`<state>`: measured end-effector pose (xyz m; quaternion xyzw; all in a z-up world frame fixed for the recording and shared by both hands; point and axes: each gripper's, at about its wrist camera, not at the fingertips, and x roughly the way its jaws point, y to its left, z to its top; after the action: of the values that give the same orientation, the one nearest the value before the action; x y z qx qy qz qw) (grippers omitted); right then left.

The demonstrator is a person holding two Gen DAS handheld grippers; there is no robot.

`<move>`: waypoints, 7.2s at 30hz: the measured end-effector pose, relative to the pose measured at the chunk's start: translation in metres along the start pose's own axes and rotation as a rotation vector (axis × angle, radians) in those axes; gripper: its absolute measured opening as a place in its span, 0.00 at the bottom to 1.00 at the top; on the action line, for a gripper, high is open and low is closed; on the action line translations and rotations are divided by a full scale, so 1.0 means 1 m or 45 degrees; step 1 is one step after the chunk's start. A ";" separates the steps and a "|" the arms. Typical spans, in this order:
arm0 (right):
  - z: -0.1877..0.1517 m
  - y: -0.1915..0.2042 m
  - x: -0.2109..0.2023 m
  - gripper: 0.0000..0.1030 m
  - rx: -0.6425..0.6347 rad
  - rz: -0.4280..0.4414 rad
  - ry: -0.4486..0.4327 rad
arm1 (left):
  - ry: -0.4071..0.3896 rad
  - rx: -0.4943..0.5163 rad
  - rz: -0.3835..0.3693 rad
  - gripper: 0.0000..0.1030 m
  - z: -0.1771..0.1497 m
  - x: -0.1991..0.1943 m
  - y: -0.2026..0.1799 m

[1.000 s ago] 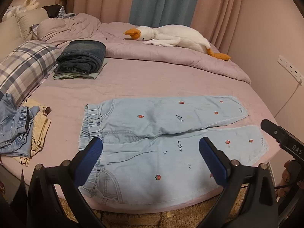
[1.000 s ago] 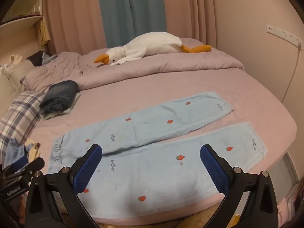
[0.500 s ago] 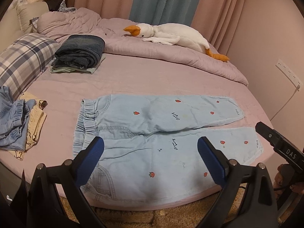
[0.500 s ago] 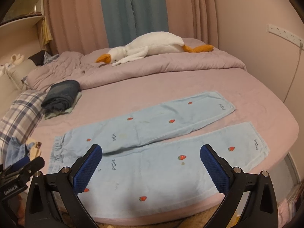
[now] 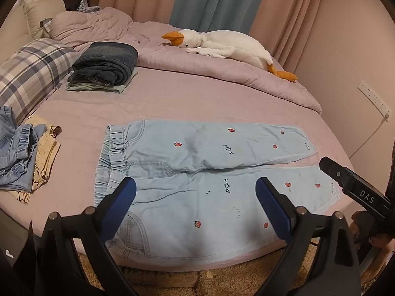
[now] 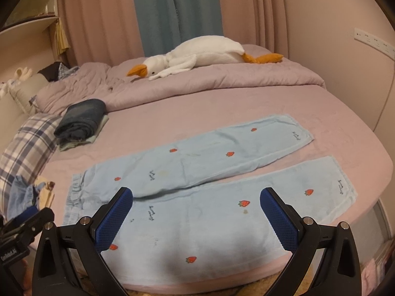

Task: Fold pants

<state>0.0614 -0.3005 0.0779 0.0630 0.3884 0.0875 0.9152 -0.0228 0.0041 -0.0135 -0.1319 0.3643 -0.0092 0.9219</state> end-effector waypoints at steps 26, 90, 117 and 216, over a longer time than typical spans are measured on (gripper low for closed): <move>0.000 -0.015 -0.006 1.00 0.087 -0.032 0.006 | 0.052 0.016 -0.008 0.96 0.001 0.013 -0.001; 0.125 -0.074 0.352 0.25 0.398 -0.430 0.554 | 0.272 -0.571 0.005 0.77 0.081 0.143 0.081; 0.070 -0.113 0.144 0.05 0.409 0.138 0.069 | 0.537 -0.548 -0.048 0.06 0.116 0.228 0.054; 0.002 -0.183 0.076 0.47 0.353 -0.310 0.190 | 0.297 -0.485 0.041 0.67 -0.038 0.017 0.141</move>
<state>0.1356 -0.4639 -0.0077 0.1345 0.4681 -0.0736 0.8703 -0.0475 0.1291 -0.0869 -0.2956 0.4658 0.0591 0.8319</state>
